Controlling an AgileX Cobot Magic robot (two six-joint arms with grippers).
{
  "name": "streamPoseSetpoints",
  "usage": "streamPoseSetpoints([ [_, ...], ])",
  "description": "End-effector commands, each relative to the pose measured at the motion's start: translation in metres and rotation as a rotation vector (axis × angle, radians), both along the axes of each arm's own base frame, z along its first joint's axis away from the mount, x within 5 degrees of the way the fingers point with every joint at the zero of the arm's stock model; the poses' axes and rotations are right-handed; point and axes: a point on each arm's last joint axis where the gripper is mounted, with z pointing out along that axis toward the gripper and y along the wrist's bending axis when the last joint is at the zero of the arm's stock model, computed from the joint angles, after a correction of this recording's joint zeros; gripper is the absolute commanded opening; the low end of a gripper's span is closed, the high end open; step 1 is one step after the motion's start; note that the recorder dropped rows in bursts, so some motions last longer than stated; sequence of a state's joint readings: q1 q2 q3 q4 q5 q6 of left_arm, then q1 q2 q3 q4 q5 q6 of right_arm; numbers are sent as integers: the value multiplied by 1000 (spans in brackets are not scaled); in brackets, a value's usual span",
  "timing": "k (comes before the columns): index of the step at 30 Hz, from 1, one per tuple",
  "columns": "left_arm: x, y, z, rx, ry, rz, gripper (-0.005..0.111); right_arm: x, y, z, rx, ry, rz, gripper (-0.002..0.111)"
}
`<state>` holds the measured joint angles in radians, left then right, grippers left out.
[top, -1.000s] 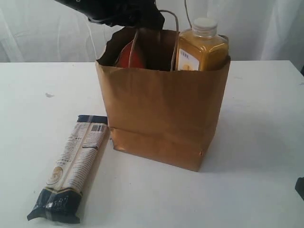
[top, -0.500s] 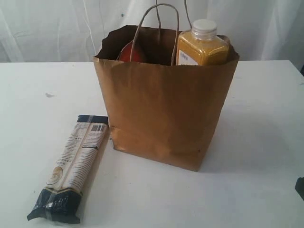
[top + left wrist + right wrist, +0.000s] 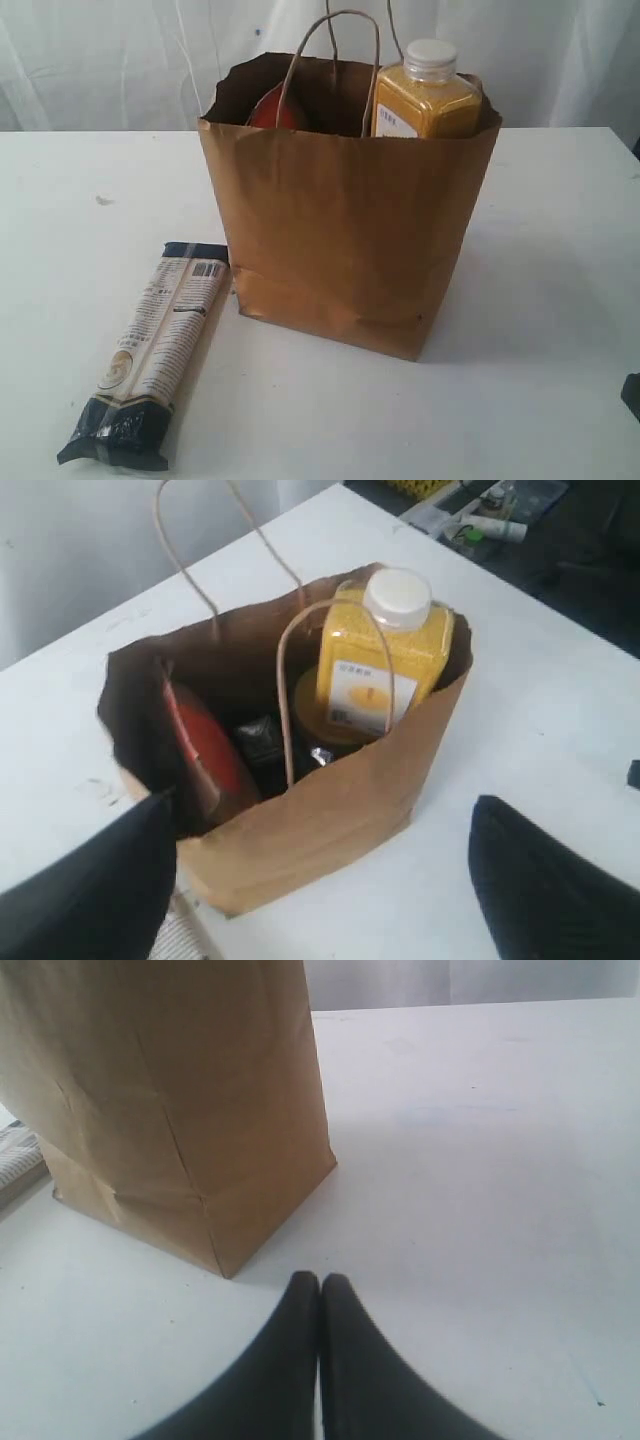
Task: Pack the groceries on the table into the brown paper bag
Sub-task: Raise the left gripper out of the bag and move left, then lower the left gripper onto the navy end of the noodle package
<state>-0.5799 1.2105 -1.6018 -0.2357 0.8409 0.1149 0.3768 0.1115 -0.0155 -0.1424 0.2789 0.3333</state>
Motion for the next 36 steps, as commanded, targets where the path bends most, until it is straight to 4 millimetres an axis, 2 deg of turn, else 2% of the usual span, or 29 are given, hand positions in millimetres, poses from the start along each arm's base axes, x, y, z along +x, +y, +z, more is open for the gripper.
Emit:
streamPoseSetpoints([
  [1, -23, 23, 7, 51, 25, 65, 81, 0, -1, -1, -4, -6, -8, 0],
  [6, -38, 36, -6, 137, 153, 109, 81, 0, -1, -1, -4, -6, -8, 0],
  [10, -33, 34, -39, 207, 285, 140, 81, 0, -1, -1, -4, -6, -8, 0],
  [16, -11, 31, -114, 284, 348, 268, 81, 0, -1, -1, -4, -6, -8, 0],
  [20, 2, 31, -156, 211, 327, 402, 81, 0, -1, -1, -4, -6, -8, 0],
  [25, 19, 24, -195, 88, 297, 511, 81, 0, -1, -1, -4, -6, -8, 0],
  [31, 38, 16, -240, 207, 365, 550, 81, 0, -1, -1, -4, -6, -8, 0],
  [36, 49, 9, -267, 275, 418, 545, 81, 0, -1, -1, -4, -6, -8, 0],
])
